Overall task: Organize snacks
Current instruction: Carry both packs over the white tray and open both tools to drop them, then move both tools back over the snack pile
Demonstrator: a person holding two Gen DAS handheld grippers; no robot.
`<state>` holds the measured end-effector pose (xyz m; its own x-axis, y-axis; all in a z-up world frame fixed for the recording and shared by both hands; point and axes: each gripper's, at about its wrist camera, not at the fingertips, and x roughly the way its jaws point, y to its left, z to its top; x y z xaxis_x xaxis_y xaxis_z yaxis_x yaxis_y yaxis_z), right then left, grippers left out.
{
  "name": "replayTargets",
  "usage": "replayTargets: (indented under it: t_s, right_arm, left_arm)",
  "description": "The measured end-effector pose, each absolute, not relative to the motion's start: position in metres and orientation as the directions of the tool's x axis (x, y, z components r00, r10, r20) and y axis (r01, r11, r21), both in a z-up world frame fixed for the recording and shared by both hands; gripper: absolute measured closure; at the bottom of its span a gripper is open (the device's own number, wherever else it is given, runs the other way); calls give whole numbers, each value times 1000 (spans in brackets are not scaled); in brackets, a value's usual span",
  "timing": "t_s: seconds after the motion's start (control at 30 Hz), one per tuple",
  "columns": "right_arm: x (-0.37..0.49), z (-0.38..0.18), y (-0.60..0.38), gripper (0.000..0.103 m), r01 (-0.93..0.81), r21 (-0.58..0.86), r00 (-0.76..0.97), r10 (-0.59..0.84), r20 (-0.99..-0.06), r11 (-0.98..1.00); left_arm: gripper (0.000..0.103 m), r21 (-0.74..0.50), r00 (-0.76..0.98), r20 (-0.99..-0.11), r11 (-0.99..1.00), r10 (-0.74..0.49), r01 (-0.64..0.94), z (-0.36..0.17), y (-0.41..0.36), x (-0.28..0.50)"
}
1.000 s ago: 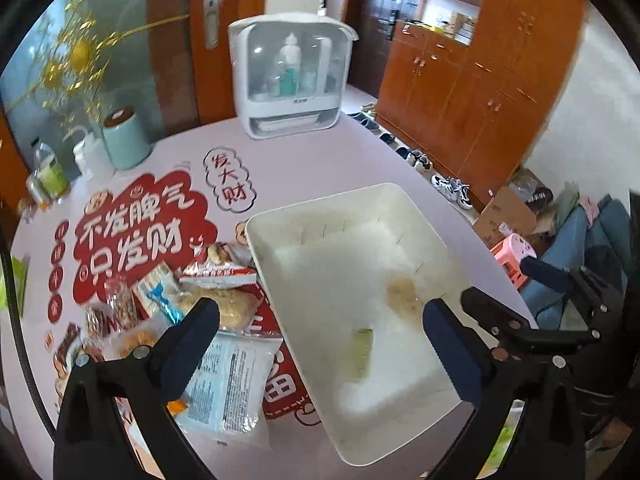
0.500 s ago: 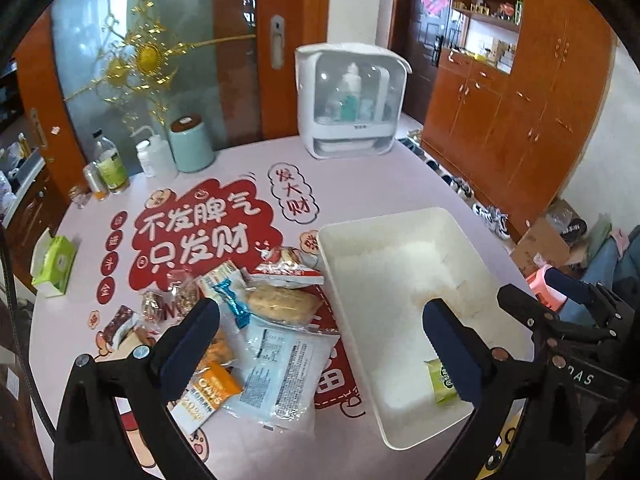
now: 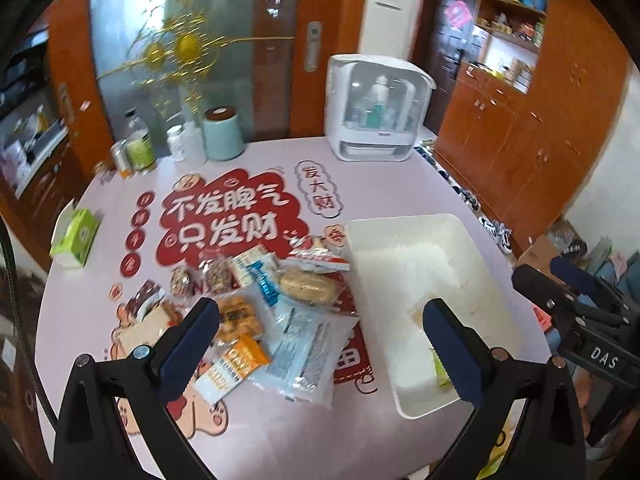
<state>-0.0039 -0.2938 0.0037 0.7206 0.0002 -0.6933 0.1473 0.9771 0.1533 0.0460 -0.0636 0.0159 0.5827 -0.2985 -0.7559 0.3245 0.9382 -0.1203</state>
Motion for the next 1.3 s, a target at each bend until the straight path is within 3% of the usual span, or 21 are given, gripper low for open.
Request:
replayTargets:
  t_s: [0.33,0.73,0.97,1.3]
  right_arm:
    - [-1,17,-228,13,51,108,745,34,-666,993]
    - [9,33,-147,13,-84,129,771,146,-620,988]
    - [25,20,-102,13,-119,147,724,187,-664,982]
    - [64,-49,-71,14,25,150,584,107,-805,988]
  left_arm:
    - [2,-130,656,-720,973,-225,192,36,33,36]
    - [2,-47,777,-628,999,-34,6,67,152,35]
    - [2,18,787,-617,1000,15,-4,60,188,51]
    - [2,70,676,-735,986,-52,152,-23,202,114]
